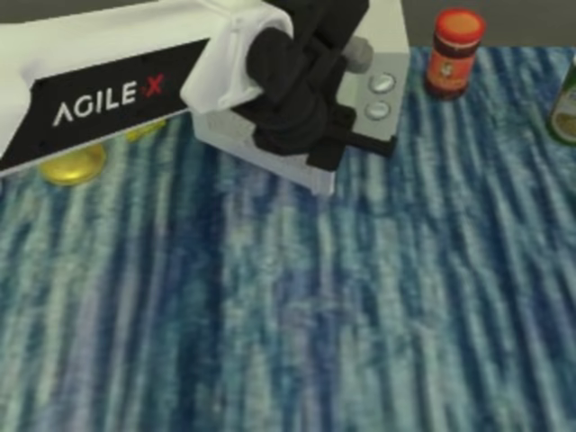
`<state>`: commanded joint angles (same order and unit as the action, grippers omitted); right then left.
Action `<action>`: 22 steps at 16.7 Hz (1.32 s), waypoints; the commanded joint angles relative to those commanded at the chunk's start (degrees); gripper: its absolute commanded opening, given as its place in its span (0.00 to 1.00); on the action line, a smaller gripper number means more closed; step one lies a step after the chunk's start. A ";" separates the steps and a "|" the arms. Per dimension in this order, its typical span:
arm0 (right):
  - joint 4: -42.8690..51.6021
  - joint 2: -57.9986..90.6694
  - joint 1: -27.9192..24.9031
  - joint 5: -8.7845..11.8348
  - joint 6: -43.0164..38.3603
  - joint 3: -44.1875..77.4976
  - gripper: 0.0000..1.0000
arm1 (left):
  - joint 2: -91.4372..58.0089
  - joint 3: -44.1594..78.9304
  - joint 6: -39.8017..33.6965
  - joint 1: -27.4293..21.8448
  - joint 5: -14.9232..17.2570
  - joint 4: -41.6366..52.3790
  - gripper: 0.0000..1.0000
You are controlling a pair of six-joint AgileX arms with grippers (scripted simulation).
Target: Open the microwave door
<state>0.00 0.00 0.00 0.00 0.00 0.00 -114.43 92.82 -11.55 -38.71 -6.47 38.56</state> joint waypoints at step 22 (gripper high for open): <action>0.00 0.00 0.00 0.00 0.00 0.00 1.00 | 1.29 -1.93 2.04 0.56 0.87 -0.78 0.00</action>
<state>0.00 0.00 0.00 0.00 0.00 0.00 -113.14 90.89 -9.52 -38.15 -5.60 37.77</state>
